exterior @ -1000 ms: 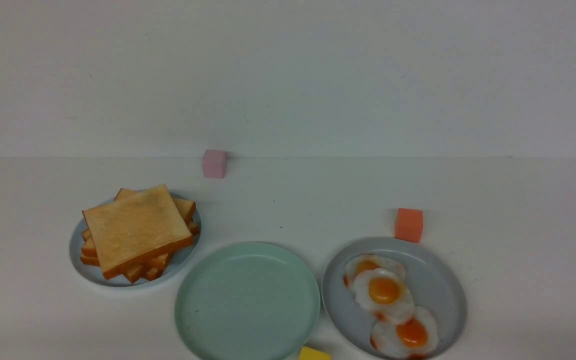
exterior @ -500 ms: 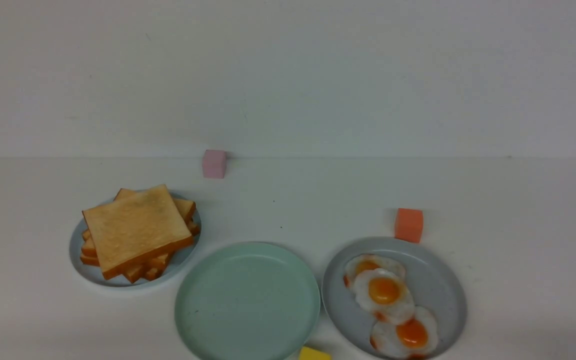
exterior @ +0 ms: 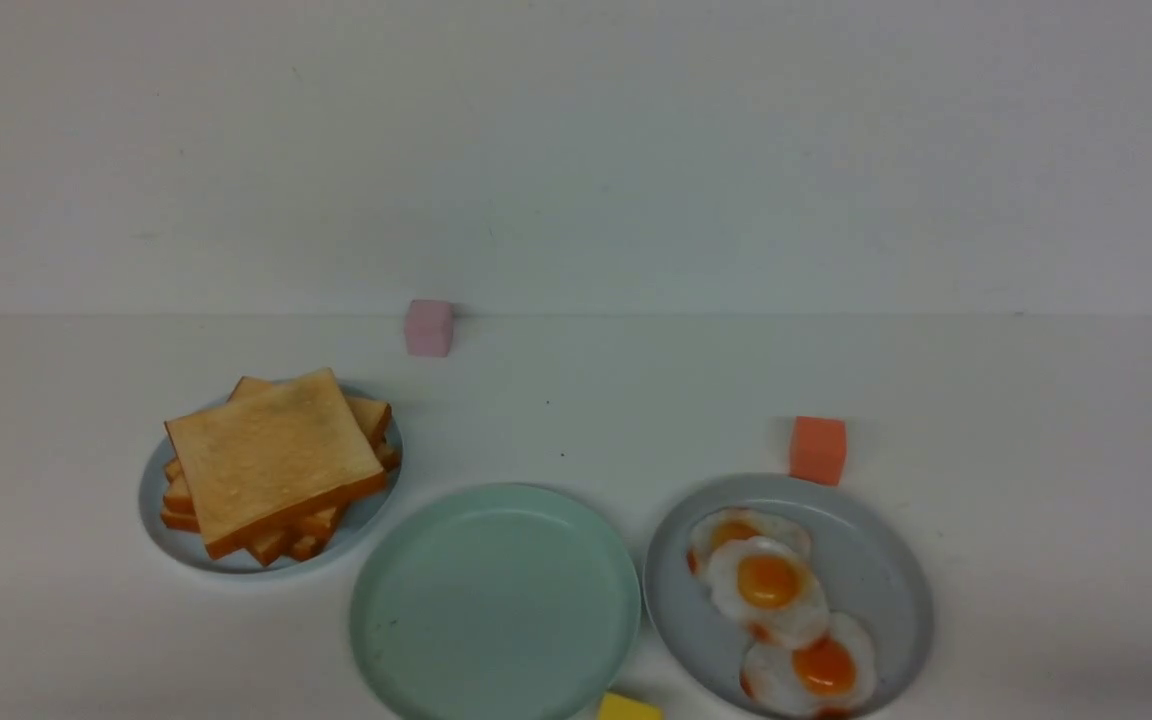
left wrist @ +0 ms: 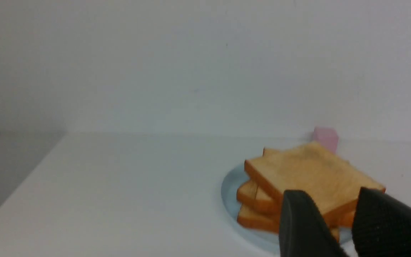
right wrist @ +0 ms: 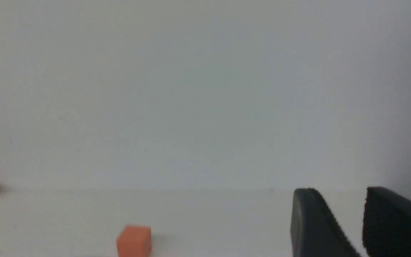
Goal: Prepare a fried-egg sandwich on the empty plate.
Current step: Use the left arm to grab a slice of bread
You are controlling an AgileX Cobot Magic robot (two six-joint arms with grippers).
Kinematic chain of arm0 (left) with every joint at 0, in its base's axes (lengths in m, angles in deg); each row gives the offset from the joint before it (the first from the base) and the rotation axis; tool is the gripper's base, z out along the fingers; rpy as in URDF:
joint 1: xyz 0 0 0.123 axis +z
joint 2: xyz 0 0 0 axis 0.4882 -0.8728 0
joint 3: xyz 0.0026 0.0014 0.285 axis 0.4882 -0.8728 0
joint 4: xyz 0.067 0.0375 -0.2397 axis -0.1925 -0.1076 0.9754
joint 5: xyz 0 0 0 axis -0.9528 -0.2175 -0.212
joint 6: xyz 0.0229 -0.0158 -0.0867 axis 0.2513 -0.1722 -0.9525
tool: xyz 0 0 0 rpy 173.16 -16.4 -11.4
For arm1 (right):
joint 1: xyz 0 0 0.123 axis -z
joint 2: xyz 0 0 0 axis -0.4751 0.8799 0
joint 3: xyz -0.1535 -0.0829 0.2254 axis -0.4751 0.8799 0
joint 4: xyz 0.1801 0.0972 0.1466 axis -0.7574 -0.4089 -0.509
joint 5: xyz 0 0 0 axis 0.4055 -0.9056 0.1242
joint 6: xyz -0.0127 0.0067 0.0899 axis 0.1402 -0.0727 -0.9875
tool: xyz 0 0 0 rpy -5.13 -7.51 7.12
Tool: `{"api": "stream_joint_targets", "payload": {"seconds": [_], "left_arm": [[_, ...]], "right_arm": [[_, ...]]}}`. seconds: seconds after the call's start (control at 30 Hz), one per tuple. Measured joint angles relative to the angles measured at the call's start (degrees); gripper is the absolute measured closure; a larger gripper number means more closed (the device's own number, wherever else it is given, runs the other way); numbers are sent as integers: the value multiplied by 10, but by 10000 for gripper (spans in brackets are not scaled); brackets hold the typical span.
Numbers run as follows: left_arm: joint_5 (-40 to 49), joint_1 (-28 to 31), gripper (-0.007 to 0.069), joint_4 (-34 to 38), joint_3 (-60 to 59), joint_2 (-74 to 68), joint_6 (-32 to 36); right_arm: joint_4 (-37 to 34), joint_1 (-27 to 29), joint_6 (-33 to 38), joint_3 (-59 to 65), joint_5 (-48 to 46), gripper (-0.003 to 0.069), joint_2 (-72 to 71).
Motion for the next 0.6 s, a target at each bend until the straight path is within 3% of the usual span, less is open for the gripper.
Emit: {"api": "stream_joint_targets", "payload": {"seconds": [0.2, 0.33, 0.37, 0.43, 0.57, 0.6], "left_arm": [[-51, 0, 386, -13, -1, 0, 6], [-169, -4, 386, 24, -1, 0, -85], [-235, -4, 386, 50, -1, 0, -145], [-289, -5, 386, 70, 1, 0, -194], [-241, -5, 386, 65, 55, 0, -257], [-165, -5, 386, 53, 110, 0, -291]], "right_arm": [[3, 0, -87, 0, 140, 417, 0], [12, 0, -197, 0, 191, 417, 0], [24, 0, -258, -4, 195, 417, 0], [41, 0, -324, -22, 192, 417, 0], [74, 0, -408, -103, 183, 417, 12], [94, 0, -436, -159, 174, 417, 32]]}}
